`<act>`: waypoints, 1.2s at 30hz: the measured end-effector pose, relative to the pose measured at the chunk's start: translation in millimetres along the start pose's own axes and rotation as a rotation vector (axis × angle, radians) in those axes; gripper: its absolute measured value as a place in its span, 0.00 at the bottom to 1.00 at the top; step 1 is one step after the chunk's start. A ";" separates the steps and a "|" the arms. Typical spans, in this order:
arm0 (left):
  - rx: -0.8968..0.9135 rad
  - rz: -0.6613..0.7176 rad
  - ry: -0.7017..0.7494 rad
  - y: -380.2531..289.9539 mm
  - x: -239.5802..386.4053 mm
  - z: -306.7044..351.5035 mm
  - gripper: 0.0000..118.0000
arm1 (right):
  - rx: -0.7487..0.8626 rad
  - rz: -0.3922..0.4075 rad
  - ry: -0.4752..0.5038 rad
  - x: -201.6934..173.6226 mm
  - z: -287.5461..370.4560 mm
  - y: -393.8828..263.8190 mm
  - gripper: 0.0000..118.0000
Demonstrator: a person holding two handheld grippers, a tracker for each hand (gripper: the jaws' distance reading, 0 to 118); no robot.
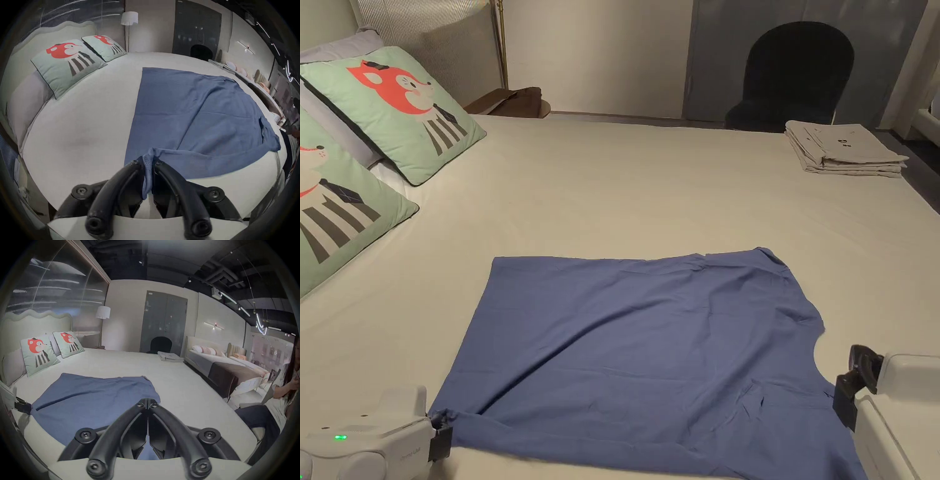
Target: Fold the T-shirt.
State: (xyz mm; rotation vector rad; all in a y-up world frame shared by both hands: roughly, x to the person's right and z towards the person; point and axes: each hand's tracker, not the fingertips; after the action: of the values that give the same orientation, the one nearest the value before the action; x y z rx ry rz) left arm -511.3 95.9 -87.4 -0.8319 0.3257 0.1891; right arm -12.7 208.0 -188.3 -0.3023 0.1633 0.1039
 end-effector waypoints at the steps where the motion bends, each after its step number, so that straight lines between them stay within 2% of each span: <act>1: 0.004 0.005 -0.004 0.3 2.3 4.4 0.01 | -0.038 -0.032 -0.009 5.5 -1.3 -7.1 0.00; 2: 0.009 0.007 -0.006 0.7 2.5 6.6 0.01 | -0.072 -0.056 -0.017 10.2 -2.9 -13.8 0.04; 3: 0.014 0.006 -0.005 1.5 2.6 8.2 0.01 | -0.114 -0.074 -0.018 14.8 -5.2 -22.1 0.15; 4: 0.021 0.003 -0.005 2.4 2.7 10.2 0.01 | -0.157 -0.095 -0.016 20.9 -7.7 -33.0 0.34; 5: 0.026 0.005 -0.007 3.1 0.8 9.9 0.01 | -0.211 -0.105 -0.017 25.1 -11.1 -42.4 0.63; 6: 0.029 0.009 -0.011 4.3 0.0 10.7 0.01 | -0.268 -0.114 -0.017 28.5 -14.6 -51.1 0.77; 7: 0.032 0.013 -0.015 5.3 -0.2 12.2 0.01 | -0.306 -0.137 -0.017 31.6 -16.9 -61.1 0.84; 8: 0.037 0.014 -0.016 5.8 -0.2 13.6 0.01 | -0.334 -0.148 -0.010 34.3 -17.8 -69.7 0.86; 12: 0.050 0.019 -0.018 6.8 5.2 19.6 0.01 | -0.441 -0.149 -0.007 37.3 -25.6 -99.6 0.86; 16: 0.047 0.014 -0.017 7.0 7.2 22.1 0.01 | -0.472 -0.132 0.000 33.4 -33.4 -111.9 0.84; 18: 0.043 0.014 -0.016 7.1 6.8 21.9 0.01 | -0.487 -0.134 0.026 31.8 -36.4 -116.0 0.66; 19: 0.041 0.013 -0.014 6.7 6.8 21.8 0.01 | -0.500 -0.143 0.034 31.0 -38.3 -117.7 0.50; 20: 0.039 0.013 -0.013 6.4 6.6 21.6 0.01 | -0.525 -0.149 0.051 30.3 -39.8 -118.4 0.24; 21: 0.035 0.015 -0.012 6.5 6.4 21.2 0.01 | -0.537 -0.148 0.062 30.1 -40.1 -118.7 0.11; 22: 0.033 0.018 -0.013 6.6 6.2 20.9 0.01 | -0.519 -0.164 0.081 29.8 -37.8 -117.8 0.07; 29: 0.054 0.034 -0.015 19.7 3.8 20.3 0.01 | -0.407 -0.095 0.066 23.6 -37.0 -78.8 0.04; 36: 0.133 0.058 0.014 72.0 8.2 11.8 0.01 | -0.271 -0.086 0.058 13.9 -77.2 -19.7 0.04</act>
State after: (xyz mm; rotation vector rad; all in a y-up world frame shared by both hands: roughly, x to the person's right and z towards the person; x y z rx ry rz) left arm -522.1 152.6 -132.7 -0.6933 0.3722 0.2138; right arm -7.7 166.9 -257.8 -0.5824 0.1941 0.0313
